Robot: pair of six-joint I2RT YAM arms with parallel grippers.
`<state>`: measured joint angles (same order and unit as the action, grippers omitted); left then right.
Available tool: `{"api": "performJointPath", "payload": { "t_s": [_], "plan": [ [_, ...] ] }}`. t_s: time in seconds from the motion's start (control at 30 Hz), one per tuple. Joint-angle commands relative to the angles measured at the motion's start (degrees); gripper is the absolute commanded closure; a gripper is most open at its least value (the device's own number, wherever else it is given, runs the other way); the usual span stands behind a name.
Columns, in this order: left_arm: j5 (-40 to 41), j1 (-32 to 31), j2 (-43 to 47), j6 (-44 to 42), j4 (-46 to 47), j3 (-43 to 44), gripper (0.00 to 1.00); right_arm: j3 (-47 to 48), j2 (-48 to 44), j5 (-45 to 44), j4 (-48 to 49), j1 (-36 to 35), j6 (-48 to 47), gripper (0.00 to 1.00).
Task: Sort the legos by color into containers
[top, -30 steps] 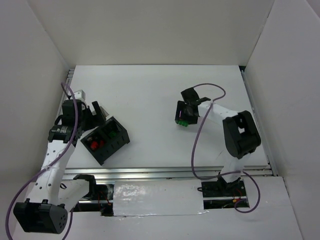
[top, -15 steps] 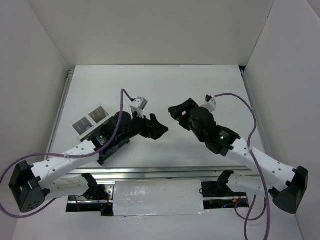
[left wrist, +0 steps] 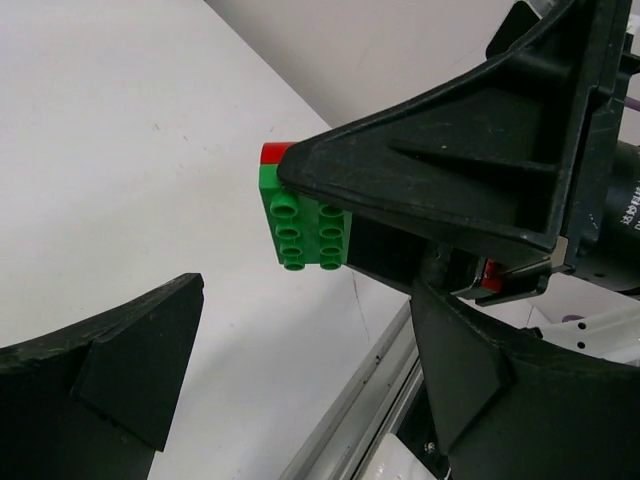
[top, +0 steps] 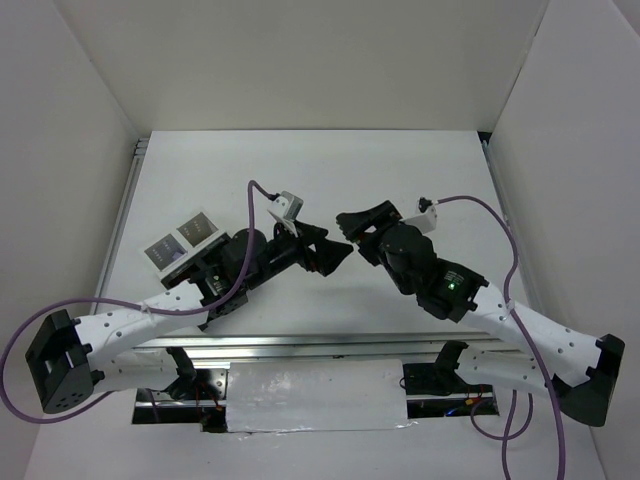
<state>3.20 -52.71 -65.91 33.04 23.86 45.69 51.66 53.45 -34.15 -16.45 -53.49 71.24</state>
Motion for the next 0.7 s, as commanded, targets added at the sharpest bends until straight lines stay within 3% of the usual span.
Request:
{"api": "performJointPath", "payload": {
  "t_s": [0.0,0.27,0.37,0.47,0.5,0.53,0.57,0.63,0.67],
  "plan": [
    [1.3,-0.2,0.4,-3.3,3.9,0.8,0.05,0.7,-0.1,0.2,3.0,-1.3,-1.6,1.0],
    [0.9,-0.2,0.2,-5.6,8.2,-0.7,0.09,1.1,1.0,3.2,6.6,-3.5,-4.3,1.0],
    [-0.7,-0.2,-0.3,-5.9,9.7,-1.0,0.18,1.5,2.1,4.2,6.9,-3.5,-4.3,1.0],
    [-0.6,-0.2,0.5,-5.9,10.9,-2.1,0.48,1.3,2.3,4.5,7.5,-3.6,-4.5,1.0],
    [-0.7,-0.2,0.7,-6.1,10.8,-2.3,0.63,1.3,2.3,5.0,7.7,-3.7,-4.6,1.0],
    [-0.7,-0.2,0.9,-6.4,10.7,-2.4,0.68,1.3,2.4,5.2,7.7,-3.7,-4.9,1.0],
    [-0.7,-0.2,1.5,-6.8,10.8,-2.8,0.82,1.0,2.2,5.9,8.0,-3.8,-5.1,1.0],
    [-0.1,-0.2,2.2,-7.0,10.8,-3.3,0.87,0.3,1.7,6.6,9.8,-3.7,-6.4,0.96],
    [0.7,-0.2,2.9,-7.0,10.4,-3.6,1.0,-0.6,1.0,7.1,10.4,-3.7,-6.6,0.88]
  ]
}}
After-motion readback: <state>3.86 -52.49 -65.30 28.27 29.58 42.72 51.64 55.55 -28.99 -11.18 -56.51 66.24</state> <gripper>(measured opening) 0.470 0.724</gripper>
